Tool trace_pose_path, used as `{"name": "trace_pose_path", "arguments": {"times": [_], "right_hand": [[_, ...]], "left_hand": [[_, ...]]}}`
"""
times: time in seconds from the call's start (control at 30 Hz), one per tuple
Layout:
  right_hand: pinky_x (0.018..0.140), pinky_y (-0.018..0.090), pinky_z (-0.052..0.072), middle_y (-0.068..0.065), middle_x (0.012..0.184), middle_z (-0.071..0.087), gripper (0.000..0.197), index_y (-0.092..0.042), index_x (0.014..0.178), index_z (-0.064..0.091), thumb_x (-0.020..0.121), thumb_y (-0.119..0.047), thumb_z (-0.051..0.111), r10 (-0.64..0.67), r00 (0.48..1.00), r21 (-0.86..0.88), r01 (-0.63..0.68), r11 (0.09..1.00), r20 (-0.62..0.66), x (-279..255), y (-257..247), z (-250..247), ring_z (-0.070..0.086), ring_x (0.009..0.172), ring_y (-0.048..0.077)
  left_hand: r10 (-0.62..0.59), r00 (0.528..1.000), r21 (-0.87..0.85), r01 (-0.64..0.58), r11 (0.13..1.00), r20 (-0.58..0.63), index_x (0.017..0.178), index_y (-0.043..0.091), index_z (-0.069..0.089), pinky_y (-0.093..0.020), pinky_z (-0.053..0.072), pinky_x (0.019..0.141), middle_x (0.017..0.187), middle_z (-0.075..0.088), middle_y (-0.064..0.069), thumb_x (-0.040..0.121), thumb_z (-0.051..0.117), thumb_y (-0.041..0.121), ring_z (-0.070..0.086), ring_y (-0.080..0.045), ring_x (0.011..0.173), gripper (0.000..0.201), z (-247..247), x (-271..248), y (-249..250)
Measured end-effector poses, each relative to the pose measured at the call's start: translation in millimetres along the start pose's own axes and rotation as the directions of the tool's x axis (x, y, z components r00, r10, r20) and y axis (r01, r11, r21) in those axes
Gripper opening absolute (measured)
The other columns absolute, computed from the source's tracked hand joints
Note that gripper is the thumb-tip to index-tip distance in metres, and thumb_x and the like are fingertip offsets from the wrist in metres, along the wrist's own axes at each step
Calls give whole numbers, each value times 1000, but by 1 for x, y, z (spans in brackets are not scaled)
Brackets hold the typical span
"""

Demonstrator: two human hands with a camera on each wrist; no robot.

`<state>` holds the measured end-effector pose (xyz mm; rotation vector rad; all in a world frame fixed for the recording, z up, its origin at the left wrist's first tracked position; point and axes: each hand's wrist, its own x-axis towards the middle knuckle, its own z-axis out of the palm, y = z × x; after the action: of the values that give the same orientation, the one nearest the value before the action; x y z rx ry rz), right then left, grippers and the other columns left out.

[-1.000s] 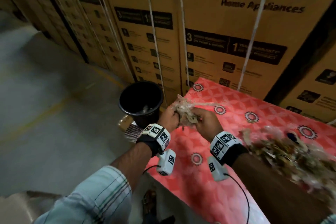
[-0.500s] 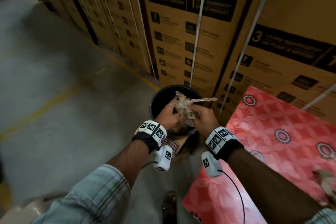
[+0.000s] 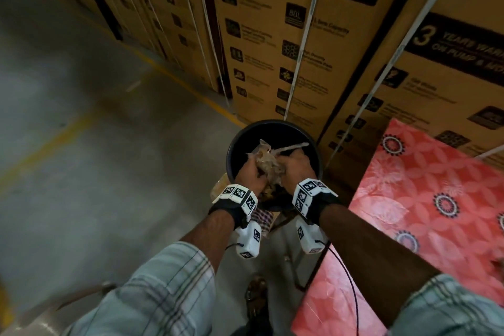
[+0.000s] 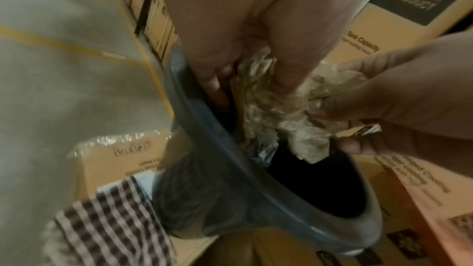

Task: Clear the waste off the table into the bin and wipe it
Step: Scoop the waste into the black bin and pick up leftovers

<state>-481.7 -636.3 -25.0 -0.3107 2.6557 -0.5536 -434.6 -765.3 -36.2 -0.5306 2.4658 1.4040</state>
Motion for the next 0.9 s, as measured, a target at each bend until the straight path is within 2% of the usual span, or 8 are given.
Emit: {"name": "trace_pose_path", "arguments": {"times": [0.1,0.23,0.33,0.43,0.57,0.67,0.77,0.9], "right_hand": [[91,41,48,20,120,43,33,-22,117,63,85,-27,61,24,1000,-44,-23,999,17,7,-2,4,50,108,43],[90,39,46,19,117,47,29,-16,116,63,88,-22,55,63,998,28,-64,998,29,11,6,4,54,103,42],[93,41,47,16,118,55,31,-20,119,62,91,-30,52,96,993,97,-103,990,70,9,8,4,55,107,40],[93,43,49,15,117,62,32,-17,120,61,94,-31,47,94,989,105,-106,989,115,-1,11,2,57,107,37],[99,42,45,15,123,61,35,-15,127,57,93,-21,48,27,997,144,-37,989,70,-22,17,-14,56,114,35],[104,39,41,14,130,58,42,-12,131,54,90,-10,47,-54,998,163,58,985,-30,-39,21,-31,53,120,32],[103,35,42,10,133,55,48,-13,132,53,85,-4,48,-108,984,136,127,982,-140,-64,39,-51,52,122,28],[95,27,40,12,123,60,44,-10,125,58,82,-3,52,-207,928,92,246,965,-308,-117,80,-86,55,114,26]], "left_hand": [[-6,998,20,7,1000,-56,142,16,41,-40,48,97,127,58,-10,89,58,8,57,-26,113,56,4,9,-4],[-48,994,180,65,982,-100,134,12,50,-40,43,98,135,33,-20,90,60,16,48,-41,112,45,8,21,-10],[-98,995,218,103,970,-35,144,20,39,-43,42,99,139,27,-20,93,58,25,45,-47,116,55,8,24,-11],[-110,993,339,91,936,37,155,14,13,-45,36,108,150,21,-25,94,56,29,33,-46,134,76,9,20,-13],[1,999,363,-15,932,37,153,17,21,-44,22,116,160,3,-19,95,55,22,8,-41,146,68,16,0,-1],[79,997,314,-76,947,3,151,17,30,-44,22,117,161,4,-16,95,53,15,10,-39,147,60,22,-13,22],[196,980,293,-178,939,-33,149,13,34,-43,25,118,158,19,-16,97,49,16,20,-34,145,54,30,-28,50],[409,912,295,-381,876,-37,142,10,45,-42,34,112,146,42,-14,95,50,12,39,-30,135,47,51,-65,86]]}}
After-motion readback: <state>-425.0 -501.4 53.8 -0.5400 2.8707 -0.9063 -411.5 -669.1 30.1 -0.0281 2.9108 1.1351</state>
